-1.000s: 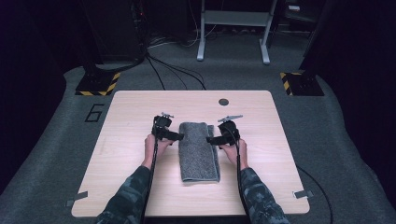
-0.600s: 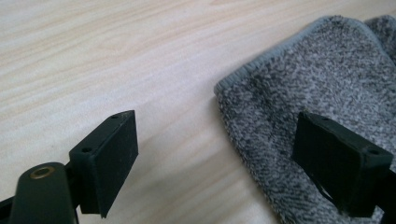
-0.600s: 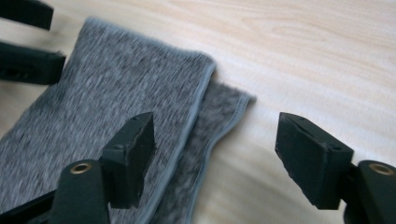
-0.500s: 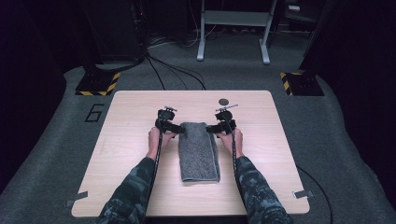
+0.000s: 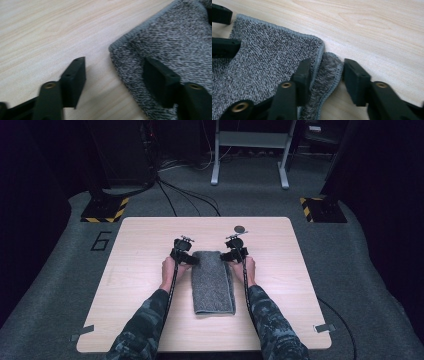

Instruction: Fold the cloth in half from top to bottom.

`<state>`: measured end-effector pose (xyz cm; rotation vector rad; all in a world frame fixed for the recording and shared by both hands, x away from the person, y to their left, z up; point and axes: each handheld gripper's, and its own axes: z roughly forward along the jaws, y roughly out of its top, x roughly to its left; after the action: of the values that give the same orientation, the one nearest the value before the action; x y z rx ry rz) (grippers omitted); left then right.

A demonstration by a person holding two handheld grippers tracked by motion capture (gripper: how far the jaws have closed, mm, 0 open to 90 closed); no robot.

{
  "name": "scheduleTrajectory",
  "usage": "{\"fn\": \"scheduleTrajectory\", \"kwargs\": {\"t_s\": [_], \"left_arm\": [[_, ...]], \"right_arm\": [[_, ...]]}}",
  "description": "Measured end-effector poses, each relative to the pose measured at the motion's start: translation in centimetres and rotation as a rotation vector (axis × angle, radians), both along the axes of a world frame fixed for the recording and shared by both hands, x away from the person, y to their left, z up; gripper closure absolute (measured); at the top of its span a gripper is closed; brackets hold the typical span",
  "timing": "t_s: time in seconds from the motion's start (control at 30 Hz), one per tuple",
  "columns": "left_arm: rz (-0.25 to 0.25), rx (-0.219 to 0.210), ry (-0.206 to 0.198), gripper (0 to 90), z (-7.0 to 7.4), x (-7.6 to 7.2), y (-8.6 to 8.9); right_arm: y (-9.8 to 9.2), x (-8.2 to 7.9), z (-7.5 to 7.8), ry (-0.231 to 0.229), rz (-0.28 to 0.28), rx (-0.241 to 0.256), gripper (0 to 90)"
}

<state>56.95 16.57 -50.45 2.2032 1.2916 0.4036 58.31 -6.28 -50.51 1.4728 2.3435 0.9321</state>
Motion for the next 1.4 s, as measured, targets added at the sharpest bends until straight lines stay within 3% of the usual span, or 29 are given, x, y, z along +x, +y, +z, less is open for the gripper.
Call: {"fn": "scheduleTrajectory", "kwargs": {"t_s": [0.2,0.43,0.57,0.77,1.07,1.4], "left_arm": [[-0.028,-0.017,-0.009,64.2,0.1,-0.3,-0.5],[-0.046,-0.04,-0.004,82.6,0.1,-0.3,-0.5],[-0.042,-0.06,-0.005,85.5,0.1,-0.4,-0.4],[-0.045,-0.084,-0.025,86.2,0.5,-0.7,-0.1],[-0.062,-0.087,-0.101,86.4,2.3,-1.2,-0.1],[-0.086,-0.09,-0.143,86.4,4.3,-1.5,0.0]], "right_arm": [[0.2,-0.2,-0.2,-0.015,0.008,0.0,84.2],[0.0,-0.4,-0.3,-0.012,0.02,0.019,87.4],[-0.2,-0.6,-0.3,-0.01,0.023,0.036,87.8],[-0.7,-0.8,0.6,-0.057,0.043,0.05,87.9],[-1.1,-1.2,2.1,-0.115,0.048,0.084,88.0],[-1.4,-1.5,3.8,-0.172,0.057,0.099,88.2]]}}
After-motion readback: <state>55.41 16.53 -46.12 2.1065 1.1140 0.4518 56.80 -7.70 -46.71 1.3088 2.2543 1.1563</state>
